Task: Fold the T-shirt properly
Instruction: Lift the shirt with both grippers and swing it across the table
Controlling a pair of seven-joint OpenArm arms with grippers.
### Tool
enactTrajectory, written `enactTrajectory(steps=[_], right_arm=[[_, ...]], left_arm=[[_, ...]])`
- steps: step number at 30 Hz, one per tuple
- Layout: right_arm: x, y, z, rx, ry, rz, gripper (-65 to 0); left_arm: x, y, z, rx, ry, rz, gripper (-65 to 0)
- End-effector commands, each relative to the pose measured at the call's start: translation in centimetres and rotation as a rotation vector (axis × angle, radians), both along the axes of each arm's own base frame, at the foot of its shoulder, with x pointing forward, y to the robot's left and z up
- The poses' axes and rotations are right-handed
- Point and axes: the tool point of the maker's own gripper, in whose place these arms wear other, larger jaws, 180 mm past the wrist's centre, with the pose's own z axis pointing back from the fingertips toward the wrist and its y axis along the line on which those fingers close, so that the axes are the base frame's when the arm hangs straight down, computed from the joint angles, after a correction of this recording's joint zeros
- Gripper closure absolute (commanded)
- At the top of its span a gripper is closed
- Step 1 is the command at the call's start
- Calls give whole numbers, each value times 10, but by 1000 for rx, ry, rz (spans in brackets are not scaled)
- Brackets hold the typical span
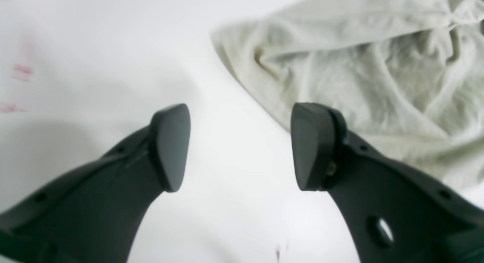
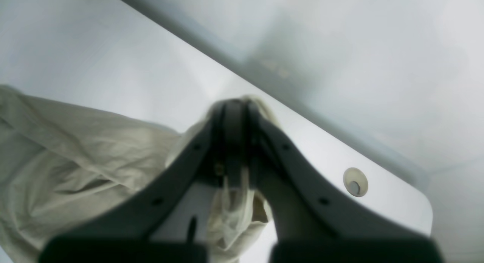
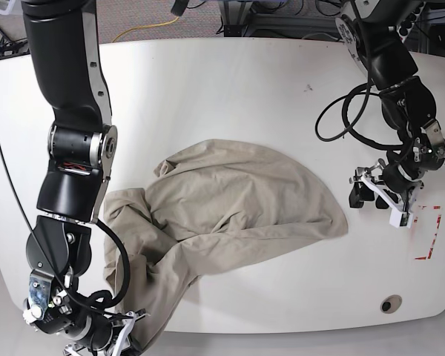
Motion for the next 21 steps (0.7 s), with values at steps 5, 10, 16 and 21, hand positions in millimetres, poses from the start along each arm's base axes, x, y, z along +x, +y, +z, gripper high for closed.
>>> enactTrajectory(steps=[5, 10, 16, 21], right_arm=[[4, 2, 32, 27, -84, 11, 0], [3, 1, 27, 26, -74, 10, 0], [2, 1, 22, 26, -65, 9, 0], [2, 1, 20, 26, -62, 9, 0]], left_arm=[[26, -5, -13, -151, -90, 56, -390], [34, -7, -37, -237, -64, 119, -390], [46, -11, -50, -307, -50, 176, -390], [54, -25, -62, -364, -4, 168, -390]])
